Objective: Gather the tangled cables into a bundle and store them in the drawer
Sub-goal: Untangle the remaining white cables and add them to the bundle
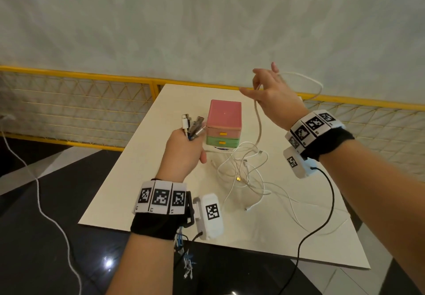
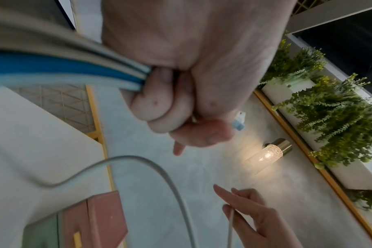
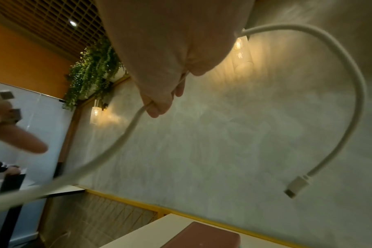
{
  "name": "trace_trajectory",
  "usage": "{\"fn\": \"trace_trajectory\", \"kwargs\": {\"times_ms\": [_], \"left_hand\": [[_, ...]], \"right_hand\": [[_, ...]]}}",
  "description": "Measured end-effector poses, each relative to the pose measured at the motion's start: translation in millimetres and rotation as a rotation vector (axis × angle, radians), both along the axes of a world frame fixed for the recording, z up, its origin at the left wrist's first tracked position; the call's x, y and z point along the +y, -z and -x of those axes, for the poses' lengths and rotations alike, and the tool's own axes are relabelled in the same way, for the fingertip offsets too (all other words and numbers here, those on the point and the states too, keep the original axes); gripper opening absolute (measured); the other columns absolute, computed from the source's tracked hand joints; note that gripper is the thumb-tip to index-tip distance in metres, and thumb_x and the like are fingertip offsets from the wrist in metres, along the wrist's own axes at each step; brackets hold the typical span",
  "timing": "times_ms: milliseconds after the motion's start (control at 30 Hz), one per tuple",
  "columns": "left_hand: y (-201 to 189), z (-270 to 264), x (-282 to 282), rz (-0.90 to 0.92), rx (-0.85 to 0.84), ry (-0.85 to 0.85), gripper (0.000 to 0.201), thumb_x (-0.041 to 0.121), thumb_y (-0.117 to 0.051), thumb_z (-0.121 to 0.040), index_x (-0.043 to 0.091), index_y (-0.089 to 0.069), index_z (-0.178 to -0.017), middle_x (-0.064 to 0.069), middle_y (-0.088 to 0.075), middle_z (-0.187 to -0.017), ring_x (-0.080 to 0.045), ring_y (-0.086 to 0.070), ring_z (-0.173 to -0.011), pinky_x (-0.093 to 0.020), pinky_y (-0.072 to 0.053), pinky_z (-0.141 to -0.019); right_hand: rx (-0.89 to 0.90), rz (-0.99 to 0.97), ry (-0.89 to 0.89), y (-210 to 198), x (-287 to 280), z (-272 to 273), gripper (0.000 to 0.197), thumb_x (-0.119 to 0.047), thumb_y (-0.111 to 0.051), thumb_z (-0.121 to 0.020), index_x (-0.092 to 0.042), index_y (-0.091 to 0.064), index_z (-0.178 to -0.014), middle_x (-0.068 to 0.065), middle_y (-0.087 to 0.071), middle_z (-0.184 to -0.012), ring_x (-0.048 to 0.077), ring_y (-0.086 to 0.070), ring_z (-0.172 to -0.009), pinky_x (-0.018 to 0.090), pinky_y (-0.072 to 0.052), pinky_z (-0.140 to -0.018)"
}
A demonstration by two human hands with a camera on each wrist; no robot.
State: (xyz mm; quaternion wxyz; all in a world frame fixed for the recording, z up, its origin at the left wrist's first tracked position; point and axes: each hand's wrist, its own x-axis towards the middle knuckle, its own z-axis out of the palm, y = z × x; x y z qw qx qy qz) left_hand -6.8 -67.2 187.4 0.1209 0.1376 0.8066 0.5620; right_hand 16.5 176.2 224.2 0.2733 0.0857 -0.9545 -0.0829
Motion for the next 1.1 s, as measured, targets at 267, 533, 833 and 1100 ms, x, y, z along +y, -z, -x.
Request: {"fn": "trace_trajectory", "kwargs": {"times_ms": [267, 533, 833, 1100], "left_hand": [[-16.4, -41.9, 31.9, -0.154, 0.026, 0.257, 0.034, 0.024, -0.055, -0.098, -0.006, -0.056, -0.115, 0.009, -0.060, -0.043, -0.003, -0.051, -0.038, -0.008, -0.036, -0.045], [-23.1, -60.1, 19.3, -0.288, 0.013, 0.259, 0.020, 0.026, -0.059, -0.096, 0.010, -0.069, -0.099, 0.003, -0.047, -0.040, -0.004, -0.042, -0.035, -0.010, -0.037, -0.046], [-11.4, -81.5, 6.0, -0.291, 0.055, 0.191, 0.034, 0.022, -0.066, -0.092, 0.014, -0.062, -0.059, 0.006, -0.043, -0.036, -0.007, -0.043, -0.039, -0.011, -0.044, -0.057], [-18.2, -82.8, -32.4, -0.366, 0.189, -0.006, 0.018, 0.023, -0.063, -0.094, 0.009, -0.075, -0.093, 0.002, -0.041, -0.042, -0.005, -0.039, -0.040, -0.015, -0.039, -0.051]], "right_hand": [[0.044, 0.139, -0.200, -6.4, -61.3, -21.4, 0.043, -0.006, -0.040, -0.086, -0.011, -0.063, -0.122, 0.020, -0.053, -0.094, 0.043, -0.050, -0.120, 0.055, -0.016, -0.112], [0.046, 0.245, -0.075, -2.1, -52.2, -58.0, 0.035, -0.012, -0.049, -0.091, -0.008, -0.061, -0.124, 0.021, -0.054, -0.096, 0.042, -0.056, -0.112, 0.058, -0.022, -0.112], [-0.013, 0.325, -0.070, 9.4, -71.6, -97.7, 0.042, 0.000, -0.052, -0.089, -0.006, -0.053, -0.131, 0.018, -0.055, -0.113, 0.033, -0.054, -0.114, 0.043, -0.047, -0.096], [-0.331, 0.486, 0.010, 43.2, -48.8, -161.3, 0.060, 0.006, -0.043, -0.092, -0.030, -0.039, -0.140, -0.001, -0.053, -0.089, 0.014, -0.051, -0.078, 0.023, -0.042, -0.075]]}}
